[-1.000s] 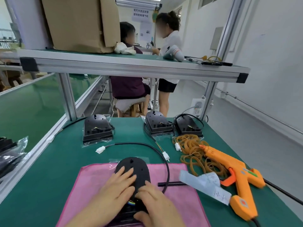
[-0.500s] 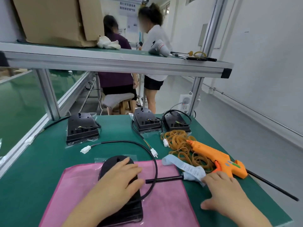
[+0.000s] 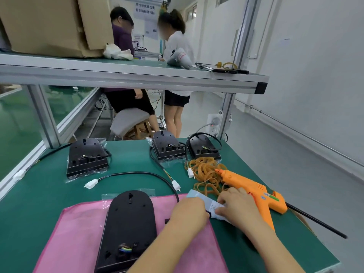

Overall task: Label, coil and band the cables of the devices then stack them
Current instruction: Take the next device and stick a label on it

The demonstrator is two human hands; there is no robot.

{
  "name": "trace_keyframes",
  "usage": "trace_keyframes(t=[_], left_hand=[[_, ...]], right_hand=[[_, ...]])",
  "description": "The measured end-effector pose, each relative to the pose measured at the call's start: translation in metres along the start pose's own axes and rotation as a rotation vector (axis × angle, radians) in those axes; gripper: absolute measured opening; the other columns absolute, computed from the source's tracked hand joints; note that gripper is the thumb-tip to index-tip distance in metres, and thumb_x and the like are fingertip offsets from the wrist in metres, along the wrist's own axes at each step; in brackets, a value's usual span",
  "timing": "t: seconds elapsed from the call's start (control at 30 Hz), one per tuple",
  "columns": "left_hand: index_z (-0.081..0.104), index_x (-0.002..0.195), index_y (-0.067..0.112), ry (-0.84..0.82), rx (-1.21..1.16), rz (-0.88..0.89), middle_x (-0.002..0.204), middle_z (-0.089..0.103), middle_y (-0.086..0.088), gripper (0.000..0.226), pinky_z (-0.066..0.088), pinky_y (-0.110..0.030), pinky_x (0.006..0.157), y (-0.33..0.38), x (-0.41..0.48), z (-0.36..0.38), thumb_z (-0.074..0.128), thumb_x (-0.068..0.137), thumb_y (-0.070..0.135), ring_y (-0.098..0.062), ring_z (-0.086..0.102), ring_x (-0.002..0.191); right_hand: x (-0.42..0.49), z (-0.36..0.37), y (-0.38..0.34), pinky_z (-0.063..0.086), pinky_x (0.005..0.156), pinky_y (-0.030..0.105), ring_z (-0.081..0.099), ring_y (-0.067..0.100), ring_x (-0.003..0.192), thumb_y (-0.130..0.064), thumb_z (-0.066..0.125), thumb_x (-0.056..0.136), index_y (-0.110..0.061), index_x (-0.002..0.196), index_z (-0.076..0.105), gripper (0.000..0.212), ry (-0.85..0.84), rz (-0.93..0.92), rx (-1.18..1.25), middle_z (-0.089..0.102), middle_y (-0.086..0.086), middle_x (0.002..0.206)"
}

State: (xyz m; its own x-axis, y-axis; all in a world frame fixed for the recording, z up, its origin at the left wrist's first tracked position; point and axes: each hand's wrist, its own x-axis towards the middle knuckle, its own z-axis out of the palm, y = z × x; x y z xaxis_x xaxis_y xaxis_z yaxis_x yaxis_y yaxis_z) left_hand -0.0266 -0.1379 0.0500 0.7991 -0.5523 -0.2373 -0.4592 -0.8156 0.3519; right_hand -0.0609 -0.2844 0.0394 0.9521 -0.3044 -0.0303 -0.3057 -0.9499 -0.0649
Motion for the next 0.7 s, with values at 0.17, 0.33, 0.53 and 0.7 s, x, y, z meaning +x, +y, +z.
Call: trace_keyframes(t=[0.17,0.33,0.53,0.7], left_hand=[[0.057,0.095,0.018,0.205,-0.206,0.011,0.104,0.066,-0.007,0.010,0.045,-0.034,0.077,0.004,0.006,0.017,0.047,0.095,0.016,-0.025,0.059,0.095],[0.062,0.097,0.015,0.420,-0.402,0.036,0.101,0.067,-0.004,0.013,0.049,-0.037,0.080,0.016,0.009,0.027,0.049,0.095,0.017,-0.023,0.061,0.093],[0.062,0.114,0.019,0.478,-0.359,0.032,0.114,0.063,0.000,0.024,0.045,-0.032,0.084,0.026,0.017,0.039,0.053,0.097,0.033,-0.020,0.060,0.102],[0.070,0.099,0.016,0.464,-0.386,0.024,0.100,0.069,-0.001,0.020,0.050,-0.033,0.076,0.027,0.017,0.043,0.056,0.094,0.029,-0.019,0.062,0.091]], right_hand=[[0.001,0.001,0.002,0.044,0.074,0.032,0.049,0.013,0.089,-0.038,0.061,0.085,-0.033,0.072,0.059,0.014,0.052,0.059,0.337,0.061,-0.012,0.085],[-0.008,-0.006,0.008,0.050,0.070,0.028,0.062,0.013,0.080,-0.013,0.058,0.090,-0.029,0.077,0.069,0.023,-0.011,0.125,0.762,0.069,-0.007,0.086],[-0.017,-0.006,0.011,0.047,0.064,0.018,0.063,0.005,0.080,-0.005,0.054,0.088,-0.031,0.095,0.063,0.029,-0.003,0.107,0.880,0.069,-0.010,0.087],[-0.024,0.000,0.015,0.044,0.066,0.021,0.063,0.003,0.078,-0.006,0.053,0.088,-0.035,0.100,0.053,0.031,0.025,0.068,0.898,0.071,-0.013,0.079]])
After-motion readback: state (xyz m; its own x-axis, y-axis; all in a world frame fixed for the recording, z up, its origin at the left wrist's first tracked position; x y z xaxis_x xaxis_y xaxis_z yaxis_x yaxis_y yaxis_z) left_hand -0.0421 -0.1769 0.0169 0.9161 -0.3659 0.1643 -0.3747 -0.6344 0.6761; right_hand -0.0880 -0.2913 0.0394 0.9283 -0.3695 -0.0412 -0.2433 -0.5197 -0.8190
